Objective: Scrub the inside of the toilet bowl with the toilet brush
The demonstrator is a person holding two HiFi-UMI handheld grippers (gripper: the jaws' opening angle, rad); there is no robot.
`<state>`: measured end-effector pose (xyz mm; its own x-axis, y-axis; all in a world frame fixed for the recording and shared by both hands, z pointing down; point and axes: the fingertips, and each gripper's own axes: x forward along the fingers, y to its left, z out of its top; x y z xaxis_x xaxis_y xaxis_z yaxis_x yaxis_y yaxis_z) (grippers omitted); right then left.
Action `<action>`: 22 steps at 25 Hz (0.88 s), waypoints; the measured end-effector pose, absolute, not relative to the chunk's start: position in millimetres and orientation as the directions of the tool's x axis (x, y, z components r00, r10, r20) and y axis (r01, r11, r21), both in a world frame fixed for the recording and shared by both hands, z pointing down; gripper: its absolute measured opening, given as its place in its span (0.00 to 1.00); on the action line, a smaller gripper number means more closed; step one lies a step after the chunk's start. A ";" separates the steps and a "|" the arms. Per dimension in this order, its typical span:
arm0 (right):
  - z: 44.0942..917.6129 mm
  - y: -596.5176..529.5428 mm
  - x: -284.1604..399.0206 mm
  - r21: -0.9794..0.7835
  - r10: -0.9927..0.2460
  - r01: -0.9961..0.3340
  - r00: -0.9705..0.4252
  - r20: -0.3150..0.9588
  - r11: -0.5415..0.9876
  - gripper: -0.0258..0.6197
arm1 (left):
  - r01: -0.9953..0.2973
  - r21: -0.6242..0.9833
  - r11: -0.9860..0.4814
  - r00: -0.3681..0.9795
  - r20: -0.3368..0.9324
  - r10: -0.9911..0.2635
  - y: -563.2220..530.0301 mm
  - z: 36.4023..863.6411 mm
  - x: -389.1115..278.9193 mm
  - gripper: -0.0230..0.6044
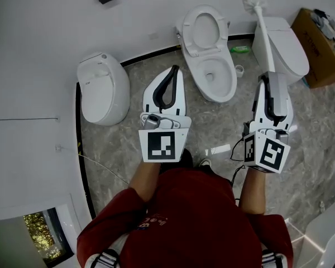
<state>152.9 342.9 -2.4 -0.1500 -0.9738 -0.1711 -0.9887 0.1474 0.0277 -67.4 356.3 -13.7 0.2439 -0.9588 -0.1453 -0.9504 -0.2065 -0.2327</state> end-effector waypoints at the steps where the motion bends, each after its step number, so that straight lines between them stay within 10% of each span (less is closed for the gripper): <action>1: 2.3 339.2 155.0 0.027 -0.975 -0.989 -0.150 -0.164 0.147 0.29 | -0.950 -0.235 -0.207 0.244 -0.141 -0.959 353.3 -9.8 -66.0 0.03; 22: 83.1 66.0 111.4 -0.016 -0.997 -0.997 -0.074 0.032 0.074 0.29 | -0.922 -0.168 -0.350 0.374 -0.142 -0.916 46.6 51.8 -110.8 0.03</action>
<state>111.4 66.0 83.1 -0.0741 -0.9967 0.0321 -0.9972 0.0737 -0.0158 -110.8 46.6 51.8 0.3739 -0.9165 -0.1425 -0.9216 -0.3499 -0.1680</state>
